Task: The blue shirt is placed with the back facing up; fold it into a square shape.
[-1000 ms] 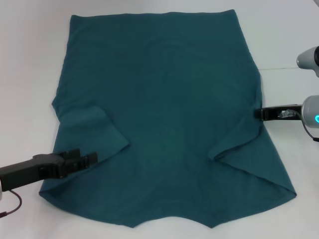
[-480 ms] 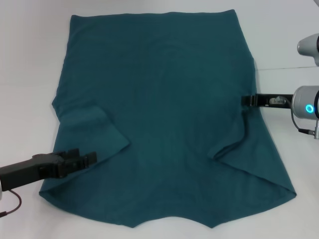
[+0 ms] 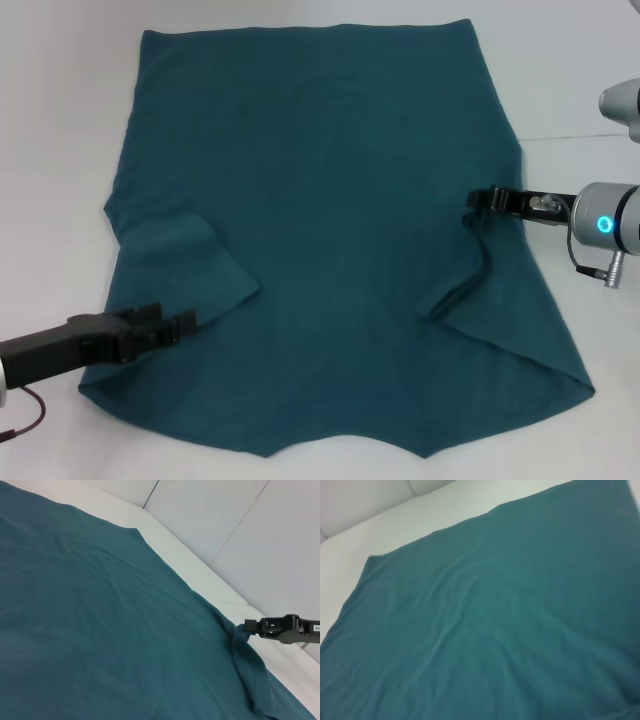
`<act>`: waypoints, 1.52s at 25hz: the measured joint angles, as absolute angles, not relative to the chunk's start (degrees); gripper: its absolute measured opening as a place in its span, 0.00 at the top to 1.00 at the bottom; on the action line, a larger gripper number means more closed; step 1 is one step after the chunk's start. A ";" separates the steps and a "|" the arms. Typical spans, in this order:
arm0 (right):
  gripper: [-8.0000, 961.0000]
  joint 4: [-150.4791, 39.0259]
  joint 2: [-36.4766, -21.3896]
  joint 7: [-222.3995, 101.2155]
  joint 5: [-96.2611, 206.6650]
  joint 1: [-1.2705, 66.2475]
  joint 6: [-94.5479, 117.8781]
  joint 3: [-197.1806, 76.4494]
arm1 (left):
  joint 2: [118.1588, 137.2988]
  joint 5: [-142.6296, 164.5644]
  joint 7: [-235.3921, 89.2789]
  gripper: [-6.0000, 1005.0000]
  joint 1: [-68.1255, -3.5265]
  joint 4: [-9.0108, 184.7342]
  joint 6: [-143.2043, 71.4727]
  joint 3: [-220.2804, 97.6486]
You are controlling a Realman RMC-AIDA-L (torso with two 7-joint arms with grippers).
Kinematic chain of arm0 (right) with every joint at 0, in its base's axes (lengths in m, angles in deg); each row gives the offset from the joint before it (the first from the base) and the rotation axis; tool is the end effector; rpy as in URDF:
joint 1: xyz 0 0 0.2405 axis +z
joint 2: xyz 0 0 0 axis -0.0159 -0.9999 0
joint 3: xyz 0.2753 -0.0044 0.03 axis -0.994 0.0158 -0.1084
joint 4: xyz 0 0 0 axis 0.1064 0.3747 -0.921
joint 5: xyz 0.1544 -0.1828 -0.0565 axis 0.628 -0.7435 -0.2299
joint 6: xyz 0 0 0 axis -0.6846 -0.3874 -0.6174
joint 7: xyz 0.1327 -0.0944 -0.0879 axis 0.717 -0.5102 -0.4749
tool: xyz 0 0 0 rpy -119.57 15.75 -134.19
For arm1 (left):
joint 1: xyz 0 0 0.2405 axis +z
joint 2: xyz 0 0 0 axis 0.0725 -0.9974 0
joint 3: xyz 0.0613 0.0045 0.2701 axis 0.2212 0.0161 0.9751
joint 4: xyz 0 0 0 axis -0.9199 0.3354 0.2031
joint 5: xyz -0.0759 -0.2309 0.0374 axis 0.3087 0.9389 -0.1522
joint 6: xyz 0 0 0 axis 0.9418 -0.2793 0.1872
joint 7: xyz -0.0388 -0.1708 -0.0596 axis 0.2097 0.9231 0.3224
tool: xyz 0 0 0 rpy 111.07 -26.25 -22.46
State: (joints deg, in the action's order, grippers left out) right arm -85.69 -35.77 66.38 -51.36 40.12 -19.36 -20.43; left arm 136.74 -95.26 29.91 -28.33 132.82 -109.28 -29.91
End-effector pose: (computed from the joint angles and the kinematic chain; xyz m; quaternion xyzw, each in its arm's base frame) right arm 0.3223 0.5064 -0.0413 -0.7179 0.5640 0.1890 0.3616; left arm -0.3210 0.3775 -0.0403 -0.8472 -0.4362 -0.2422 0.1827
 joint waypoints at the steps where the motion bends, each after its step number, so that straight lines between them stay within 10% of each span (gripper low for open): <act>1: 0.81 -85.16 -35.76 66.10 -50.24 40.11 -18.59 -20.42 | 136.74 -95.26 29.87 0.25 -28.31 132.82 -109.28 -29.88; 24: 0.04 -111.38 -31.96 68.18 -61.38 37.37 -46.46 -20.00 | 136.46 -95.44 29.80 0.24 -27.61 136.00 -113.26 -30.48; 38: 0.04 -120.92 -31.10 70.10 -68.34 38.38 -60.75 -20.27 | 136.44 -112.85 62.36 0.24 -27.37 152.67 -119.48 -32.11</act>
